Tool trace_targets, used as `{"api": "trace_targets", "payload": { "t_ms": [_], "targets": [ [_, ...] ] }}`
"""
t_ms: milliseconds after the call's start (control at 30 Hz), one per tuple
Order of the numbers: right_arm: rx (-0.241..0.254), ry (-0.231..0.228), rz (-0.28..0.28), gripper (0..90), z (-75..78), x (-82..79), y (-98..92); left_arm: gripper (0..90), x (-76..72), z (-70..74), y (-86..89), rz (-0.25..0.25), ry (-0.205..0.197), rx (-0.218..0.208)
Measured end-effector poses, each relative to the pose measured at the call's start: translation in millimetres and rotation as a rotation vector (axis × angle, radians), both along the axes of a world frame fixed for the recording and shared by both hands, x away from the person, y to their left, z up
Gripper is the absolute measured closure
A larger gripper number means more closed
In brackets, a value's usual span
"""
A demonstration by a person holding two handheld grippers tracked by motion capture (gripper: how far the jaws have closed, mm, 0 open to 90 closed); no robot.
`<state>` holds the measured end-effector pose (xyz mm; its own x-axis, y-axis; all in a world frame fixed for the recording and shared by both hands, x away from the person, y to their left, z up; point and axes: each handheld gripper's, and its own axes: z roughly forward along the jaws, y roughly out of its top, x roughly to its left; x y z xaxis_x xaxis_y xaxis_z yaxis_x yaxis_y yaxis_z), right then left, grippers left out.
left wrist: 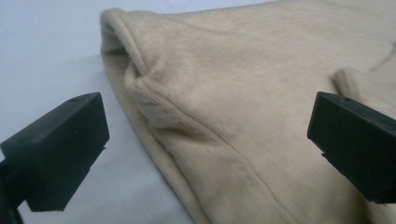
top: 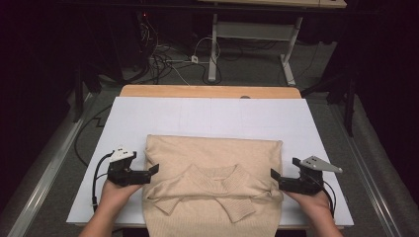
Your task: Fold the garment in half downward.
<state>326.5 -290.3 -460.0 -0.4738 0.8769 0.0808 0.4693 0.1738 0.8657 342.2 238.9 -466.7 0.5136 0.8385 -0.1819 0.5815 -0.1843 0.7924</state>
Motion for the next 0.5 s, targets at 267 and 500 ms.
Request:
{"api": "trace_targets", "payload": {
  "t_ms": [267,500],
  "targets": [
    [-0.061,0.152,-0.075,12.2,-13.7,53.0,2.4,6.1,47.1,-11.8,-5.4,0.059,0.084,0.054],
    [-0.135,0.211,-0.09,12.2,-16.4,76.7,14.9,18.0,59.7,-17.9,-14.8,0.04,0.129,0.116]
  ]
}}
